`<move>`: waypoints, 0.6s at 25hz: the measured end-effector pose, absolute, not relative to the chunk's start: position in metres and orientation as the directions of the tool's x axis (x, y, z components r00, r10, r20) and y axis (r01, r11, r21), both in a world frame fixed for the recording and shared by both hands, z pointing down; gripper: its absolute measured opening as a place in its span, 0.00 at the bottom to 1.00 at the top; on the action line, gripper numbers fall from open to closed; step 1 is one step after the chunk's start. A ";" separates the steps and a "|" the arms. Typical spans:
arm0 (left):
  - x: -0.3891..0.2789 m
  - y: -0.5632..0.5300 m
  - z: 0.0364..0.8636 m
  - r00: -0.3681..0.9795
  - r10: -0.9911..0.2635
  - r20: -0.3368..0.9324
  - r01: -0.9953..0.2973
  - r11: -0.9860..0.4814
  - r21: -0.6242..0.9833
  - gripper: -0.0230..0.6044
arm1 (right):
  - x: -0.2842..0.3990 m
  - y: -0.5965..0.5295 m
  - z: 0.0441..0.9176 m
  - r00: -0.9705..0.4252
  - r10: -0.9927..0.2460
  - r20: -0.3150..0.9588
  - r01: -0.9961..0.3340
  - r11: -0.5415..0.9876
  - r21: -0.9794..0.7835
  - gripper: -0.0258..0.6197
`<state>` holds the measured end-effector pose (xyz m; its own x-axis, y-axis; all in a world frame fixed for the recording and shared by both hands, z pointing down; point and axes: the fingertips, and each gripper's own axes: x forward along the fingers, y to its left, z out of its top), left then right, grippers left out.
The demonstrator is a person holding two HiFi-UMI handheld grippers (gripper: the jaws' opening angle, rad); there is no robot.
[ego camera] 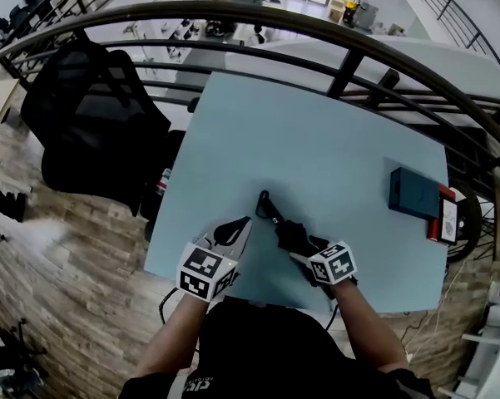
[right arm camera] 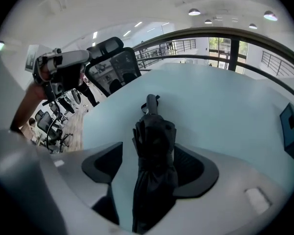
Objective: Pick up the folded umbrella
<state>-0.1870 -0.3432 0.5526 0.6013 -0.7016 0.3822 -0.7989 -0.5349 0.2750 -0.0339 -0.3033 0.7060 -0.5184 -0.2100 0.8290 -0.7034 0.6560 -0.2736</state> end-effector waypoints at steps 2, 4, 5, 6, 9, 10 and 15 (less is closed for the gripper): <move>-0.187 -0.342 0.554 0.605 -0.697 0.385 -0.796 -0.534 0.285 0.05 | -0.033 -0.303 0.714 -0.501 -0.186 0.845 -0.706 0.653 -0.275 0.55; -0.187 -0.341 0.555 0.606 -0.696 0.384 -0.795 -0.534 0.287 0.05 | -0.033 -0.303 0.721 -0.487 -0.166 0.857 -0.705 0.655 -0.273 0.56; -0.187 -0.341 0.556 0.606 -0.696 0.385 -0.795 -0.533 0.289 0.05 | -0.033 -0.303 0.725 -0.482 -0.159 0.862 -0.704 0.655 -0.273 0.56; -0.187 -0.340 0.557 0.606 -0.694 0.388 -0.795 -0.532 0.291 0.05 | -0.033 -0.303 0.729 -0.477 -0.153 0.866 -0.705 0.655 -0.272 0.56; -0.188 -0.336 0.557 0.600 -0.696 0.394 -0.800 -0.524 0.293 0.05 | -0.034 -0.303 0.739 -0.448 -0.140 0.883 -0.707 0.660 -0.254 0.56; -0.190 -0.335 0.556 0.597 -0.698 0.394 -0.802 -0.521 0.293 0.05 | -0.034 -0.303 0.742 -0.433 -0.137 0.891 -0.704 0.668 -0.239 0.56; -0.201 -0.331 0.550 0.582 -0.718 0.382 -0.813 -0.510 0.279 0.05 | -0.033 -0.302 0.756 -0.358 -0.112 0.927 -0.680 0.712 -0.177 0.52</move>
